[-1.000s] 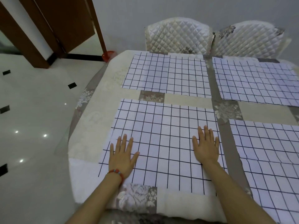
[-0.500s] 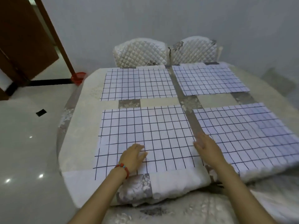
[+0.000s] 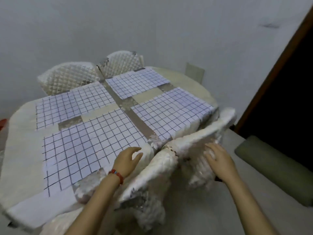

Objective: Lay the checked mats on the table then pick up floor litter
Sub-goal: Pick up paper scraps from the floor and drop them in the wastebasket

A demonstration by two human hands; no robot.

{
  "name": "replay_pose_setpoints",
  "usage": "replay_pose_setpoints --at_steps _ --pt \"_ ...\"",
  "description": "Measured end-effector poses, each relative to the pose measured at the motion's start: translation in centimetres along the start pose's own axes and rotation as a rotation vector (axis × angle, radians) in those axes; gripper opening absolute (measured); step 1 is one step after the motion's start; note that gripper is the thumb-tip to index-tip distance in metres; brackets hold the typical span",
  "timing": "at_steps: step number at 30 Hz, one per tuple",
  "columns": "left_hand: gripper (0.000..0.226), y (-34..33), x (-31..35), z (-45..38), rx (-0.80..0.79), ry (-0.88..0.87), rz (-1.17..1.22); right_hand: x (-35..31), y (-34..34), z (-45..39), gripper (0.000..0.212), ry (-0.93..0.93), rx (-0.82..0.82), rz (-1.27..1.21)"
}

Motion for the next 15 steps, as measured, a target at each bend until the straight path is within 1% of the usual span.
replay_pose_setpoints --at_steps 1,4,6,8,10,12,13,15 --pt "0.038 -1.5 2.1 0.6 -0.014 -0.049 -0.013 1.9 0.9 1.7 0.035 -0.028 0.007 -0.009" --pt "0.065 -6.4 9.0 3.4 -0.070 -0.211 0.000 7.6 3.4 7.2 0.037 -0.126 0.013 -0.001" --pt "0.068 -10.4 12.8 5.5 -0.134 -0.301 0.001 11.7 4.8 11.2 0.037 -0.203 0.016 0.003" --pt "0.067 -15.0 15.4 7.8 -0.242 -0.350 -0.018 15.8 5.7 15.2 0.037 -0.287 0.024 -0.014" --pt "0.070 -19.6 16.5 10.1 -0.371 -0.347 -0.021 19.6 5.9 19.1 0.037 -0.371 0.019 -0.035" --pt "0.072 -23.6 15.9 12.3 -0.476 -0.292 -0.004 22.9 5.5 23.0 0.036 -0.452 -0.002 -0.059" --pt "0.068 -25.3 15.2 13.1 -0.518 -0.247 -0.011 24.4 5.1 24.8 0.036 -0.498 -0.011 -0.078" --pt "0.050 -28.5 13.2 14.5 -0.602 -0.150 -0.060 27.3 4.3 28.4 0.035 -0.608 -0.022 -0.123"
Point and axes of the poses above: each hand's wrist, its own z-axis away from the middle knuckle, its own y-axis out of the back of the hand, x = y × z, the point moved 9 cm from there along -z, towards the middle knuckle, and after that the axes turned 12 degrees about z, right-handed, at the moved point
